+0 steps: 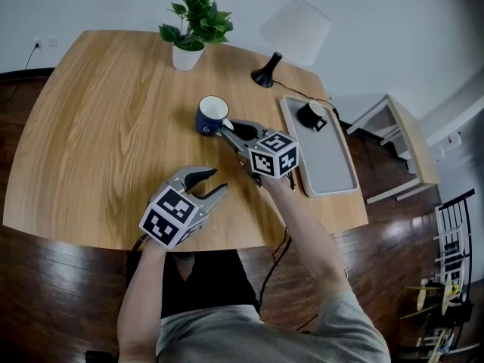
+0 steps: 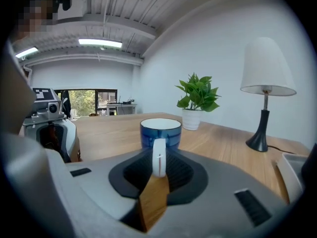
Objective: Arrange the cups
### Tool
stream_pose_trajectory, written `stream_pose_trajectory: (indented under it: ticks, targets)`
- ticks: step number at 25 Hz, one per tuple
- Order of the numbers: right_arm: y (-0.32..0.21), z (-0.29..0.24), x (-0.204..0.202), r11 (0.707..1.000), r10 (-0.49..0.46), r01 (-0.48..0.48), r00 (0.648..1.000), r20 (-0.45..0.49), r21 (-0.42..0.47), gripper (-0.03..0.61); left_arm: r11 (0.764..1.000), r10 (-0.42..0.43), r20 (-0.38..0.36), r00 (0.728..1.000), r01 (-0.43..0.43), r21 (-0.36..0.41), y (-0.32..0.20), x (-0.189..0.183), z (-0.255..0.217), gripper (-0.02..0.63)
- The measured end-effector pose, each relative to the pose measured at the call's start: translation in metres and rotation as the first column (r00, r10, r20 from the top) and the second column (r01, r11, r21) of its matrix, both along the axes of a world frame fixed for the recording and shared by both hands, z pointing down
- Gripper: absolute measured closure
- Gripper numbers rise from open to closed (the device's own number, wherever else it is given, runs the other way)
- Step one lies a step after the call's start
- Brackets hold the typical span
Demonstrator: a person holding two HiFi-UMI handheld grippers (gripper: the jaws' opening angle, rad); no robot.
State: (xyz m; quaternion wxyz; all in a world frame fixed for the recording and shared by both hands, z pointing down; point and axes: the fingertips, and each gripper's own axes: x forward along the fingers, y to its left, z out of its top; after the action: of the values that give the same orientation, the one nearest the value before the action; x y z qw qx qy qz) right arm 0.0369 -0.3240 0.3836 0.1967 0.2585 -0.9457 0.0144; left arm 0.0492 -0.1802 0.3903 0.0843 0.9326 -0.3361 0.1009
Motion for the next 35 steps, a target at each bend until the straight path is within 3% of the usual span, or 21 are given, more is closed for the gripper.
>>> stream_pose_trajectory:
  ticks: [18,22,27,31,35]
  targets:
    - [0.029,-0.024,0.091,0.995,0.095,-0.096,0.987,0.129,0.003,0.499,1.0,0.0,0.005,1.0,0.0,-0.017,-0.001,-0.002,0.006,0.457]
    - [0.028,-0.059,0.144,0.983,0.16,-0.172,0.974,0.157,0.068,0.499,1.0,-0.001,0.011,1.0,0.001,-0.022,-0.003,-0.004,0.004,0.459]
    - [0.005,-0.086,0.256,0.932,0.332,-0.345,0.935,0.12,0.11,0.499,1.0,-0.001,0.01,1.0,0.002,-0.028,-0.003,-0.001,0.003,0.46]
    - [-0.006,-0.06,0.323,0.902,0.425,-0.426,0.905,0.026,0.067,0.499,0.999,0.0,0.022,1.0,0.001,-0.032,-0.001,-0.004,0.004,0.462]
    - [-0.011,-0.029,0.358,0.888,0.461,-0.46,0.885,-0.062,0.025,0.499,1.0,-0.001,0.015,1.0,0.001,-0.025,-0.002,-0.001,0.004,0.462]
